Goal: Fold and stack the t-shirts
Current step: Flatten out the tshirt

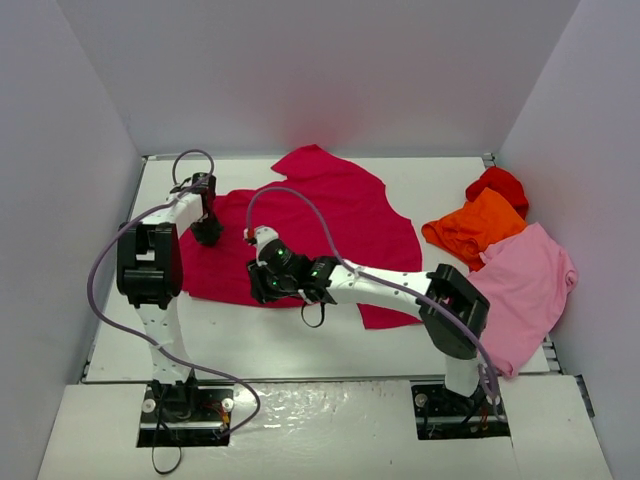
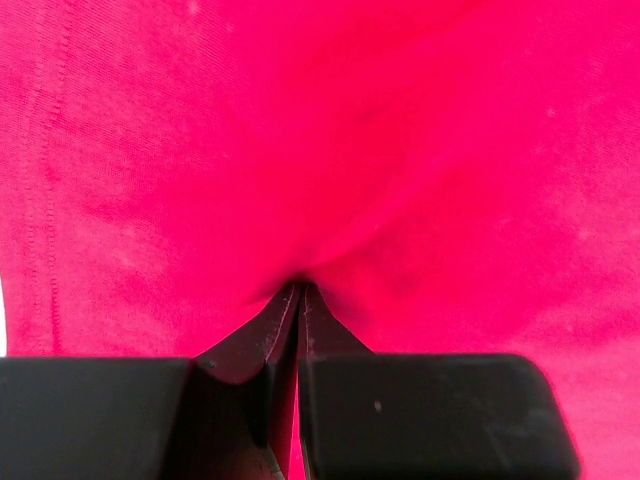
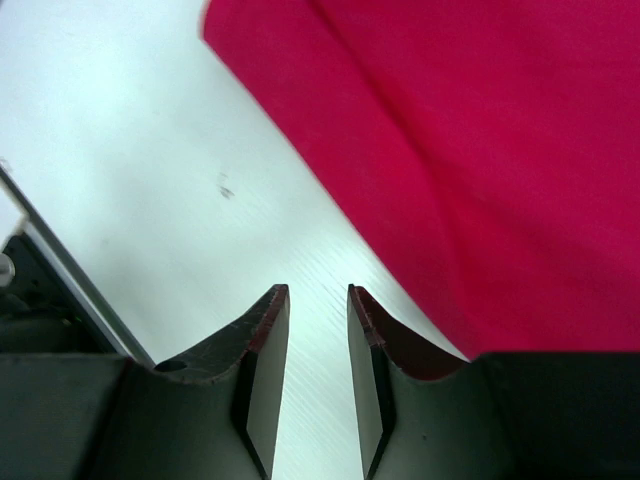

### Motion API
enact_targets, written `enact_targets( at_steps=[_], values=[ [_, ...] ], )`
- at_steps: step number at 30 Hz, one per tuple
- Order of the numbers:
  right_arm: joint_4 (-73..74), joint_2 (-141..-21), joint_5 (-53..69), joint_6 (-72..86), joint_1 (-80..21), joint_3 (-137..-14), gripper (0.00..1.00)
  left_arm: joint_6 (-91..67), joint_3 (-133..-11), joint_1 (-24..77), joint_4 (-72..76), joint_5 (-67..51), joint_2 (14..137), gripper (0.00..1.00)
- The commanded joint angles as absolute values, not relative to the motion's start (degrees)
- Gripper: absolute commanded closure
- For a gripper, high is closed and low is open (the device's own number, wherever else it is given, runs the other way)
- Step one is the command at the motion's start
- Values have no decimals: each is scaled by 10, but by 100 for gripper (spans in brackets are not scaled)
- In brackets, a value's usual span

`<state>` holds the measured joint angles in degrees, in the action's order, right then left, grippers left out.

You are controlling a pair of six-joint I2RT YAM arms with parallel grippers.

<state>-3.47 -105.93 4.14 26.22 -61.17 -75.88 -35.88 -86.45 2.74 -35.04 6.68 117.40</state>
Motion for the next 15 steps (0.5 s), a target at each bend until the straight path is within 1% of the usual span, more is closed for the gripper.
enact_targets(
  at_steps=[1,4,7,15],
  values=[
    [-161,-1129,72,239,-628,-807,68,-355,-816,30,-307,6,1153,100],
    [-177,-1184,90,232,-624,-853,60,-355,-793,33,-299,0,1121,100],
    [-175,-1233,100,220,-625,-899,54,-353,-779,38,-301,-17,1097,100],
    [-164,-1282,97,207,-622,-957,51,-347,-767,47,-304,-17,1083,100]
  ],
)
